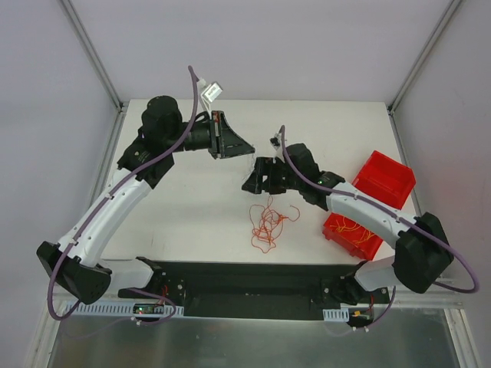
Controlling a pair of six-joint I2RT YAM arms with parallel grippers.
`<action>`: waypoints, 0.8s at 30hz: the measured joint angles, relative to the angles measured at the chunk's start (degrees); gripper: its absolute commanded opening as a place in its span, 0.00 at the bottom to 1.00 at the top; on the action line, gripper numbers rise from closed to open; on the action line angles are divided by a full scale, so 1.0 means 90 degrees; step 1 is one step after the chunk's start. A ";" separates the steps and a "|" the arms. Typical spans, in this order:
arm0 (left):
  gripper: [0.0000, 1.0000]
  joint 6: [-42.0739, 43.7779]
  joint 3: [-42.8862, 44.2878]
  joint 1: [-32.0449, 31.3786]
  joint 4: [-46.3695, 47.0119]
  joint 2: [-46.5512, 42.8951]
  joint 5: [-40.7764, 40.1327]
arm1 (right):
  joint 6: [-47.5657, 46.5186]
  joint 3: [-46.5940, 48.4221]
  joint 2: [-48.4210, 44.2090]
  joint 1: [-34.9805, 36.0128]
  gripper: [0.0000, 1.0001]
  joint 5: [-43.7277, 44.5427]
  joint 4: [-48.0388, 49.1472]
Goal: Untangle the cables
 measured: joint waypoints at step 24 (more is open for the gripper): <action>0.00 -0.0393 0.2744 -0.0034 -0.0245 0.1360 -0.0860 | -0.1025 -0.1207 -0.2640 -0.0612 0.84 0.1207 -0.0952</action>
